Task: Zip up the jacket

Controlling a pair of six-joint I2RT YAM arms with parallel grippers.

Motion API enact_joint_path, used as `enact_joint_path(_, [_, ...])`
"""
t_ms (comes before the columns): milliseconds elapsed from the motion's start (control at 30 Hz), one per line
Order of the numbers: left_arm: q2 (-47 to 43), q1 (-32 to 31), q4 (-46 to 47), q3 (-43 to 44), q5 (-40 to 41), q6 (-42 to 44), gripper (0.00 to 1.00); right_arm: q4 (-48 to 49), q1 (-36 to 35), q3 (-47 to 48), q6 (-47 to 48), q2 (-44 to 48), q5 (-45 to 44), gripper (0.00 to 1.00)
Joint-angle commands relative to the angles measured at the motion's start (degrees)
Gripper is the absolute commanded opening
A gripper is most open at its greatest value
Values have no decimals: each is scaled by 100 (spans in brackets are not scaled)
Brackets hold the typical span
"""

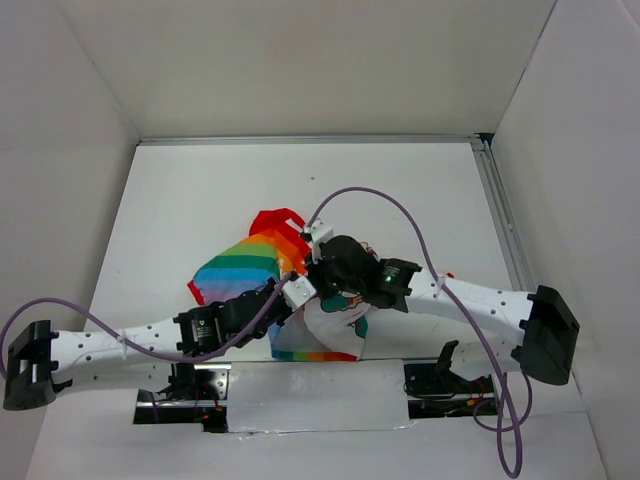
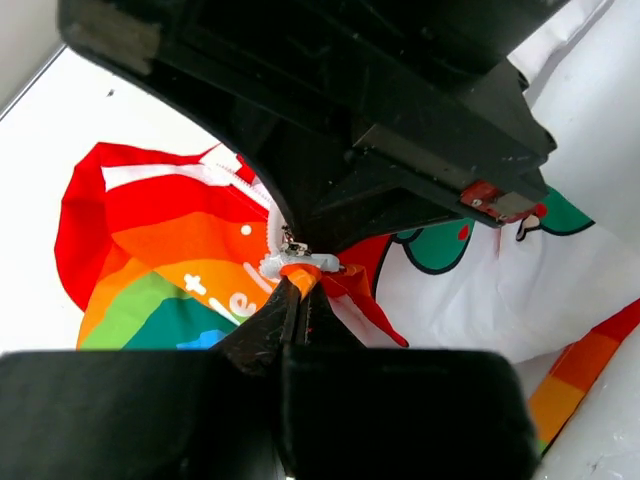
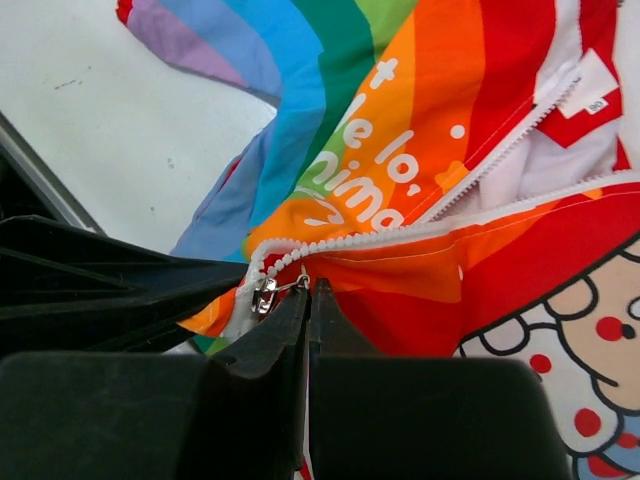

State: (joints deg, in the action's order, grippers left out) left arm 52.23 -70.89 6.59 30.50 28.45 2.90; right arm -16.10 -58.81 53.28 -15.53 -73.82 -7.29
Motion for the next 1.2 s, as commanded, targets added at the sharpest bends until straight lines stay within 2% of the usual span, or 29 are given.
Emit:
enact_joint_path(0, [-670,-311,1133,158,-832,-35,0,-149,475,-362,287,-29,-1998,0])
enact_joint_path(100, [-627,-268,1187,262,-525,-175,0,-139,475,-397,322,497,-1471,0])
enact_joint_path(133, [-591,-206,769,376,-463,-663,5,-209,475,-345,296,648,-1303,0])
enact_joint_path(167, [-434,-14,434,517,-358,-1007,13,-279,467,-309,261,885,-1127,0])
enact_joint_path(233, [-249,198,-626,991,-375,-2105,38,-490,467,-187,147,1009,-486,0])
enact_joint_path(333, [399,480,-2078,1738,-402,-3713,57,-683,458,-90,24,1002,199,0])
enact_joint_path(367, [541,506,-3127,1949,-323,-4118,61,-693,440,-89,-20,940,262,0])
enact_joint_path(400, [682,506,-3607,2325,-322,-4478,65,-754,440,-81,-46,888,307,0])
enact_joint_path(433, [936,515,-4073,2494,-366,-5291,68,-850,449,-63,-108,835,185,0])
enact_joint_path(467, [1043,532,-4704,2792,-645,-5586,69,-895,449,-46,-169,739,149,0])
enact_joint_path(500, [1261,559,-4920,2925,-856,-6129,72,-965,458,-2,-205,694,149,0])
enact_joint_path(567, [1447,743,-5507,3267,-1427,-6554,74,-1000,440,16,-327,589,210,0])
enact_joint_path(600, [1544,831,-5885,3382,-1812,-7374,79,-1053,440,42,-380,571,202,0])
enact_joint_path(667, [1703,1085,-6431,3541,-2131,-8126,80,-1062,414,-1,-477,571,79,0])
enact_joint_path(700, [1651,1182,-6425,3516,-2568,-8408,85,-1062,423,-45,-512,571,44,0])
enact_joint_path(767, [1484,1323,-6137,3227,-2905,-8577,89,-1019,405,-89,-626,632,26,0])
enact_joint_path(800, [1405,1419,-5639,3112,-3315,-8534,99,-931,388,-194,-670,658,52,0])
enact_joint_path(900, [1132,1814,-4820,2804,-4028,-8455,99,-624,326,-449,-767,825,323,0])
enact_joint_path(1000, [1184,1860,-4387,2733,-4391,-8375,99,-299,256,-625,-838,940,850,0])
enact_joint_path(1167, [1641,1947,-4377,2470,-4506,-8515,99,317,133,-1081,-970,862,1536,0])
